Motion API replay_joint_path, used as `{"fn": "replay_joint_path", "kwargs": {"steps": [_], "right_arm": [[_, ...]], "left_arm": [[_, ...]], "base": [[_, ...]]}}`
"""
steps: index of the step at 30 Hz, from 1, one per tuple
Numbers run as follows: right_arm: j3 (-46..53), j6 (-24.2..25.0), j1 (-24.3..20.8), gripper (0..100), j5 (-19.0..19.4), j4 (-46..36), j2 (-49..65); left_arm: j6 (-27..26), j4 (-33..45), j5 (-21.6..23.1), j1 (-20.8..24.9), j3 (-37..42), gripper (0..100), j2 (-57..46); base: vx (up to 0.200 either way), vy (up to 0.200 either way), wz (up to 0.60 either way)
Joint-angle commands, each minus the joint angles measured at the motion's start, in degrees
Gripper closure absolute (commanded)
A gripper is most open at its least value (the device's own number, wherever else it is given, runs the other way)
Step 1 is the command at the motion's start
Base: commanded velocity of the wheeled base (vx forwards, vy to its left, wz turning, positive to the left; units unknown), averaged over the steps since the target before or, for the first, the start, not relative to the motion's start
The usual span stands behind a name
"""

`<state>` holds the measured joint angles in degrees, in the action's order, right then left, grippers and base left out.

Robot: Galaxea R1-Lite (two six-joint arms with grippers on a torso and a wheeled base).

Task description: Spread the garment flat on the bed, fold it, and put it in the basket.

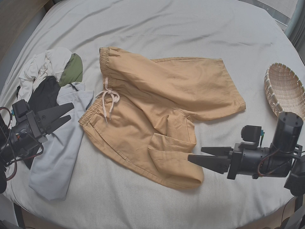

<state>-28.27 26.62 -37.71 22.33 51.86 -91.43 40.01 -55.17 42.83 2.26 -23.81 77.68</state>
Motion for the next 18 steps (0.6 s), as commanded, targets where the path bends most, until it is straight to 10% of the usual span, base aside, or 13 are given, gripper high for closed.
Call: {"fn": "replay_joint_path", "kwargs": {"steps": [1,18], "right_arm": [[-4.6,-0.96,-1.05,0,-0.01,2.72,-10.17],[-8.03,-2.54,0.35,0,-0.1,3.25,-15.09]], "left_arm": [[0.07,-0.46,0.07,0.21,1.13,0,-0.07],[0.16,-2.04,0.07,0.38,2.19,0,-0.07]], "base": [[0.0,0.0,0.0],[0.0,0.0,0.0]]}}
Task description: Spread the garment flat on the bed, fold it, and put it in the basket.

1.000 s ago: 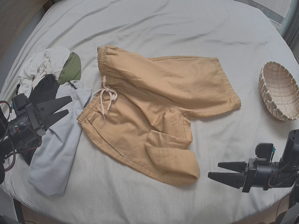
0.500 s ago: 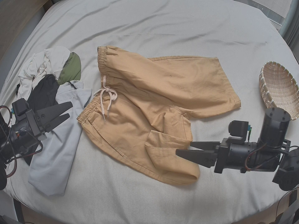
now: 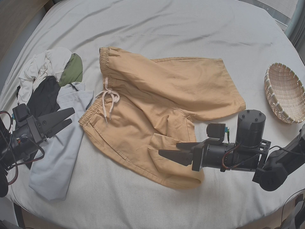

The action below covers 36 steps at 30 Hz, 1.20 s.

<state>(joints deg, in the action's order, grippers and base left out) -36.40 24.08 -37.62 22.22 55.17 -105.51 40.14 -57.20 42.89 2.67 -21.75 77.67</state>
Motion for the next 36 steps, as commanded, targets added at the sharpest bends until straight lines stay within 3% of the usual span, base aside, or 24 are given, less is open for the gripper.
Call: {"fn": "replay_joint_path", "kwargs": {"steps": [1,12,13,36], "right_arm": [[0.63,0.01,0.27,0,0.01,-0.07,-1.01],[2.56,-2.89,-0.96,0,0.01,0.11,-1.1],[2.74,-2.89,-1.05,100,0.01,0.11,-1.1],[10.3,-4.48,1.41,100,-0.43,0.55,6.54]], "left_arm": [[0.02,-0.02,0.0,-0.03,0.21,0,-0.06],[-0.07,-0.02,0.0,-0.03,0.48,0,-0.06],[-0.07,-0.02,0.0,-0.03,0.57,0,-0.06],[0.02,-0.02,0.0,0.05,1.27,0,-1.03]], "base": [[0.0,0.0,0.0],[0.0,0.0,0.0],[0.0,0.0,0.0],[0.0,0.0,0.0]]}}
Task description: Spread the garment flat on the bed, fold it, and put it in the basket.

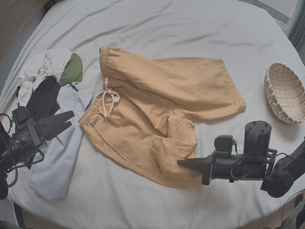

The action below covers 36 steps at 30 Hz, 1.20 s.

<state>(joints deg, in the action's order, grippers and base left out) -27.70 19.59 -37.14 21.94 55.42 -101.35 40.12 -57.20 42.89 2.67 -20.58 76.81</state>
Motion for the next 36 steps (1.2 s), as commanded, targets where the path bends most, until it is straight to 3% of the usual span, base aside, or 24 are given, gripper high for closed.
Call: {"fn": "replay_joint_path", "kwargs": {"steps": [1,15,31,36], "right_arm": [[1.59,0.1,1.29,100,-0.15,0.39,2.65],[5.55,0.1,10.69,100,-6.03,1.27,11.97],[10.03,-0.17,22.91,100,-6.47,0.13,20.58],[10.12,-0.87,26.33,100,-8.58,-0.22,20.14]], "left_arm": [[0.05,-0.02,0.0,-0.03,0.1,0,-0.17],[-0.04,-0.02,-0.08,0.05,-0.16,0,-0.17],[0.05,-0.02,-0.26,1.11,-0.34,0,-0.08],[-0.13,-0.02,-0.44,1.81,-0.52,0,-0.17]], "base": [[0.0,0.0,0.0],[0.0,0.0,0.0],[0.0,0.0,0.0],[0.0,0.0,0.0]]}}
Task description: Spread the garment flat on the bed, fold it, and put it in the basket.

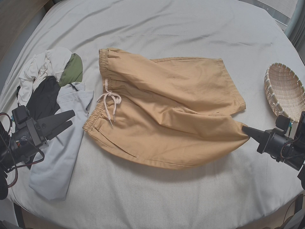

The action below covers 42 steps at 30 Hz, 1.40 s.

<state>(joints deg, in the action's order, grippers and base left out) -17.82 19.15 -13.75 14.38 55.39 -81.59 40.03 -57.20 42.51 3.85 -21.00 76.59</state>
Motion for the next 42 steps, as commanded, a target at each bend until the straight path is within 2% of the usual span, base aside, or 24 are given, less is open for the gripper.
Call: {"fn": "replay_joint_path", "kwargs": {"steps": [1,5,9,18,19,31,33,41,42], "right_arm": [[0.16,-1.22,4.35,100,-2.17,-1.43,0.29],[0.16,-1.22,4.61,100,-3.05,-3.98,0.29],[0.07,-1.22,5.14,100,-5.86,-4.77,0.03],[-0.81,-0.43,4.79,100,-6.12,-3.89,-0.59],[-0.81,-0.34,4.79,0,-6.12,-3.71,-0.5],[4.73,-0.43,4.61,0,-4.54,-4.24,-0.06],[5.69,-0.25,3.56,0,-2.61,-4.15,-0.15],[6.05,4.49,-0.05,0,-1.73,-3.54,-1.03],[5.96,6.07,-1.81,0,-1.2,-3.45,-0.67]], "left_arm": [[-0.13,-0.02,-0.15,1.07,0.0,0,-0.04],[-0.31,-0.02,-0.5,1.68,0.44,0,0.05],[-0.4,-0.02,-0.5,1.68,0.97,0,0.05],[-0.57,-0.02,-0.58,1.68,2.37,0,0.05],[-0.57,-0.11,-0.58,1.68,2.55,0,0.05],[-0.57,-0.46,-0.5,1.51,3.69,0,-0.04],[-0.48,-2.39,-0.5,1.42,4.83,0,0.22],[-0.31,-4.15,-0.5,1.42,5.71,0,0.31],[-0.22,-4.15,-0.5,1.25,5.62,0,0.22]], "base": [[0.0,0.0,0.0],[0.0,0.0,0.0],[0.0,0.0,0.0],[0.0,0.0,0.0],[0.0,0.0,0.0],[0.0,0.0,0.0],[0.0,0.0,0.0],[0.0,0.0,0.0],[0.0,0.0,0.0]]}}
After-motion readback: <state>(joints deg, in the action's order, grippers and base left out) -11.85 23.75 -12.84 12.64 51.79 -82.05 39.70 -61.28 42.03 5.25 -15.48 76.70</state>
